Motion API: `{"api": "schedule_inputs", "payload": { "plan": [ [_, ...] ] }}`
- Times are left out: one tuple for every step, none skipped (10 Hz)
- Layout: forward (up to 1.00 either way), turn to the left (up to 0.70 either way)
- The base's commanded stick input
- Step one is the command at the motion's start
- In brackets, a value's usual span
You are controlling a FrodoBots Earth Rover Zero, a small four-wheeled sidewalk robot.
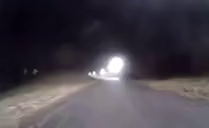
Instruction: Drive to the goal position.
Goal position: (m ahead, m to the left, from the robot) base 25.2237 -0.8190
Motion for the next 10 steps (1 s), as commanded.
{"api": "schedule_inputs", "payload": {
  "plan": [
    [1.0, -0.03],
    [1.0, -0.03],
    [1.0, -0.04],
    [1.0, -0.06],
    [1.0, -0.08],
    [1.0, -0.1],
    [1.0, -0.1],
    [1.0, -0.09],
    [1.0, -0.05],
    [1.0, -0.03]
  ]
}}
